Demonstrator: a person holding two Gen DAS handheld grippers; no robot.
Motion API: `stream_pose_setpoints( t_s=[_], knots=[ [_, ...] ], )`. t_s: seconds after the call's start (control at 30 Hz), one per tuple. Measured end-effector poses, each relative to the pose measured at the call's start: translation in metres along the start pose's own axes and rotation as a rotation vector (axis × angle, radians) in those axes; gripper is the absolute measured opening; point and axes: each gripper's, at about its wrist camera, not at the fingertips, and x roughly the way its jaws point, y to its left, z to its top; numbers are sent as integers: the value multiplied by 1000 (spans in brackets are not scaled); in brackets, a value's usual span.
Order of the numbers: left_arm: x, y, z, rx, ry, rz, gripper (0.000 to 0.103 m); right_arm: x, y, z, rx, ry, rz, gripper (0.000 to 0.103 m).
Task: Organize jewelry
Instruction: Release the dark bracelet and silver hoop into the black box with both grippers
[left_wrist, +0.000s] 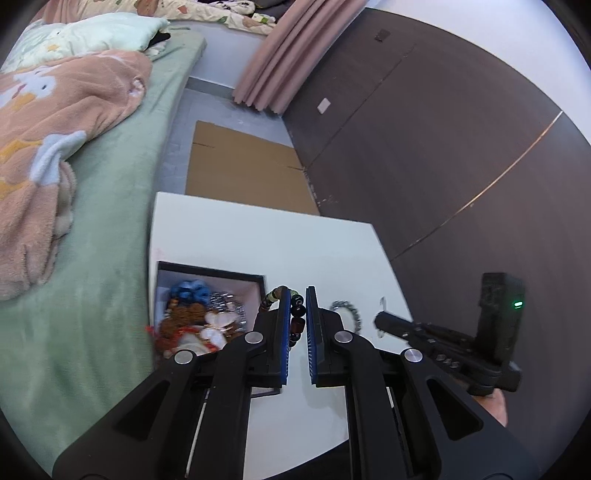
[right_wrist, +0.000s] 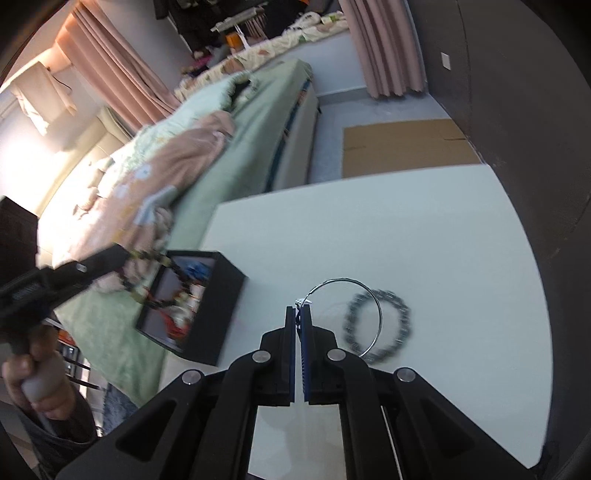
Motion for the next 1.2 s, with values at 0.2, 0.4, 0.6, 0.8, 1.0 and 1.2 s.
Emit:
stream_pose_setpoints(
  t_s=[0.2,0.4,0.6,0.8,1.0,1.2],
  knots=[
    [1,30,2,-44,7,98,57,5,30,4,-9,-18,77,3],
    [-16,48,7,-67,-32,120,74,14,62,7,-36,-30,141,3],
    [-31,62,14,-91,-73,138,88,24,93,10,-55,-37,206,3],
    [-39,76,16,-126,-88,151,94,37,110,21,-45,-53,249,7],
    [-41,79,15,-134,-88,154,94,53,107,25,-6,-8,235,11],
    [-37,72,14,-124,-86,152,94,34,91,24,6,-60,205,58]
  ],
)
